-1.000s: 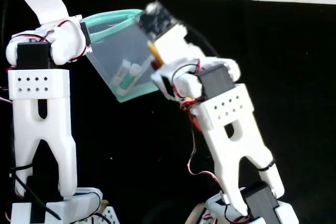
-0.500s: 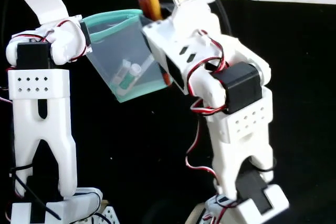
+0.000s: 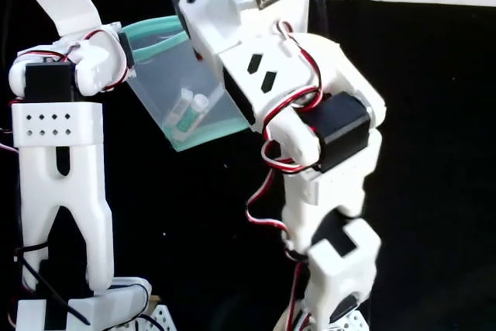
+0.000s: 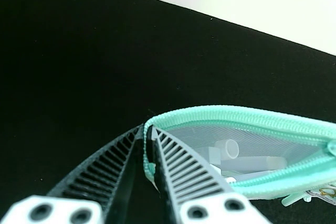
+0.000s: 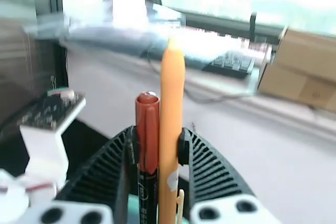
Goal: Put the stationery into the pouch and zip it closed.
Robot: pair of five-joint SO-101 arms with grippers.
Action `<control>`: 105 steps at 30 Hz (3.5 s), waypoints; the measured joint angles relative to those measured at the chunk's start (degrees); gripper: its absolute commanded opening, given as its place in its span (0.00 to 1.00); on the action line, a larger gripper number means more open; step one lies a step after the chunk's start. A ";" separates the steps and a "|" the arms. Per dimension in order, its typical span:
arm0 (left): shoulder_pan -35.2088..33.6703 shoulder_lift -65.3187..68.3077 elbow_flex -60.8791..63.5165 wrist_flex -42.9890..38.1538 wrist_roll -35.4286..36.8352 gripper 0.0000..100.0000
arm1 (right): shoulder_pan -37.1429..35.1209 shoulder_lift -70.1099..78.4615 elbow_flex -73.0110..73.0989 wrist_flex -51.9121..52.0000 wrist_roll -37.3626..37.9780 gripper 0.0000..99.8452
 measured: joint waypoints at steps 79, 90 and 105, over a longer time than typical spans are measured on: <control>0.26 0.00 0.09 0.00 0.44 0.01 | -5.36 26.29 -6.59 10.37 -25.85 0.29; 0.44 0.00 0.35 0.00 0.09 0.01 | -3.52 16.70 -6.24 11.60 -20.66 0.29; 0.53 0.00 0.44 0.00 0.00 0.01 | 11.34 10.02 -6.24 17.23 -16.62 0.29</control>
